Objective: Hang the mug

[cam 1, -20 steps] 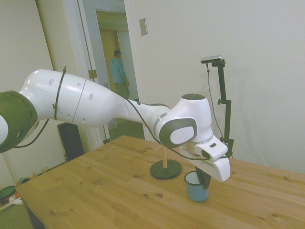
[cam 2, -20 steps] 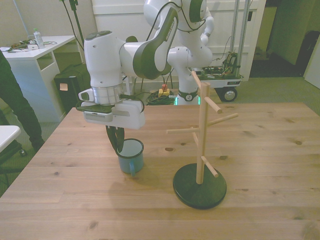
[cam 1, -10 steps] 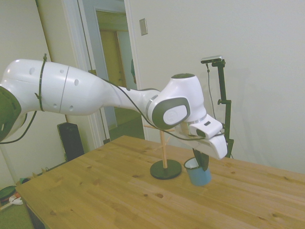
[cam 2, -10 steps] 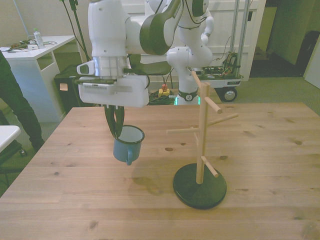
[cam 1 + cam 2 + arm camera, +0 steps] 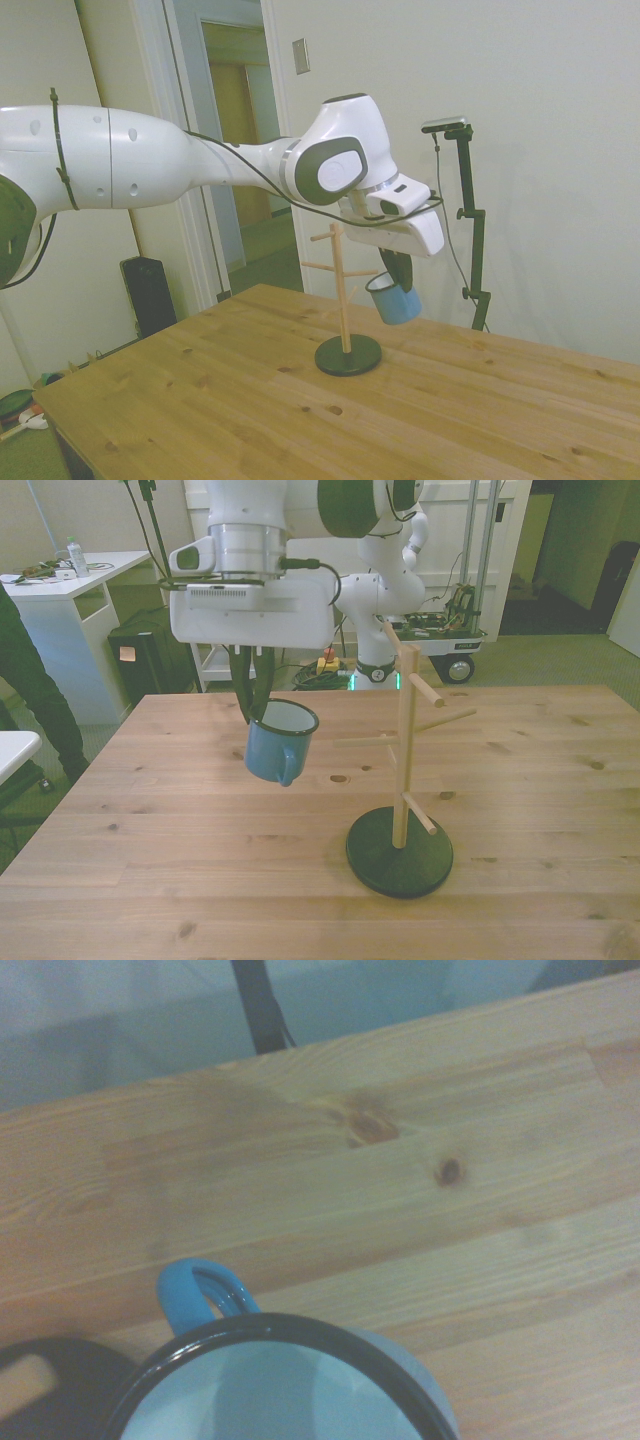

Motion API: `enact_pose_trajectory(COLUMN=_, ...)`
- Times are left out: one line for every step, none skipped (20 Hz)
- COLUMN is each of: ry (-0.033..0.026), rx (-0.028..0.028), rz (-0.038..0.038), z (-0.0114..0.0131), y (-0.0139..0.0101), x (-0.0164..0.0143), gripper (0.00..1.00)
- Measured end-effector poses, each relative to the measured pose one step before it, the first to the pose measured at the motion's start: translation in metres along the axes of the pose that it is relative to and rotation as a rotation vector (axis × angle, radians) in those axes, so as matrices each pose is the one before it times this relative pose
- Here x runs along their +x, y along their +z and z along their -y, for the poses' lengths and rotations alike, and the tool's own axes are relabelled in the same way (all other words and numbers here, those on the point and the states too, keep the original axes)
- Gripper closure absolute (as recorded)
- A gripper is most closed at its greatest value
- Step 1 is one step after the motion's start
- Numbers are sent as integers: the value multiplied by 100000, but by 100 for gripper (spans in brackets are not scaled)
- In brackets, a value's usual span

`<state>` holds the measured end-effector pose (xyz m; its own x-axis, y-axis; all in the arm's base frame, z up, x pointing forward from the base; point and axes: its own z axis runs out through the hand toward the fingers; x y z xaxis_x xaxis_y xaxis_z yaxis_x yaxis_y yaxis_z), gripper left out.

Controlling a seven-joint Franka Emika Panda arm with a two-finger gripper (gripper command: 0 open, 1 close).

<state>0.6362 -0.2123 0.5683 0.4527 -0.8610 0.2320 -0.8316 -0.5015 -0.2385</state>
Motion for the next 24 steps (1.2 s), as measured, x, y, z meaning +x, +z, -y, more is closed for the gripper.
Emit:
enact_pose_trajectory(ry=-642, rx=190, rz=103, z=776, y=-222, x=-555, gripper=100)
enact_pose_trajectory(ry=-842, rx=80, rz=-24, z=691, y=-128, x=-517, gripper=100)
enact_pose_trajectory(ry=-754, rx=-119, rz=-245, z=556, y=-44, x=-431, gripper=100)
enact_pose_trajectory(ry=-594, rx=-114, rz=-274, z=450, y=-25, x=-338, gripper=100)
enact_pose_trajectory(ry=-514, rx=-49, rz=-142, z=453, y=-18, x=-374, gripper=100)
enact_pose_trajectory(ry=-491, rx=-58, rz=-64, z=429, y=-7, x=-401, gripper=100)
enact_pose_trajectory(ry=-505, rx=130, rz=75, z=449, y=-29, x=-432, gripper=100)
enact_pose_trajectory(ry=-665, rx=242, rz=96, z=453, y=-85, x=-450, gripper=100)
enact_pose_trajectory(ry=-671, rx=206, rz=64, z=414, y=-125, x=-468, gripper=100)
enact_pose_trajectory(ry=-616, rx=-38, rz=-59, z=302, y=-183, x=-509, gripper=100)
enact_pose_trajectory(ry=-400, rx=-111, rz=-132, z=78, y=-210, x=-313, gripper=100)
enact_pose_trajectory(ry=-175, rx=67, rz=22, z=-29, y=-189, x=-182, gripper=100)
enact_pose_trajectory(ry=77, rx=87, rz=28, z=-148, y=-205, x=-81, gripper=100)
enact_pose_trajectory(ry=231, rx=-43, rz=73, z=-245, y=-142, x=-26, gripper=100)
enact_pose_trajectory(ry=378, rx=-153, rz=49, z=-307, y=-63, x=51, gripper=100)
enact_pose_trajectory(ry=321, rx=-110, rz=-19, z=-233, y=-38, x=75, gripper=100)
enact_pose_trajectory(ry=246, rx=-108, rz=45, z=-212, y=40, x=29, gripper=100)
enact_pose_trajectory(ry=111, rx=-179, rz=197, z=-150, y=111, x=-45, gripper=100)
enact_pose_trajectory(ry=-107, rx=-63, rz=195, z=-17, y=104, x=-122, gripper=100)
enact_pose_trajectory(ry=-375, rx=-9, rz=160, z=137, y=69, x=-184, gripper=100)
enact_pose_trajectory(ry=-660, rx=29, rz=128, z=263, y=35, x=-278, gripper=100)
enact_pose_trajectory(ry=-869, rx=40, rz=55, z=349, y=7, x=-344, gripper=100)
enact_pose_trajectory(ry=-906, rx=-29, rz=-131, z=383, y=-41, x=-370, gripper=100)
enact_pose_trajectory(ry=-717, rx=33, rz=-145, z=441, y=-84, x=-429, gripper=100)
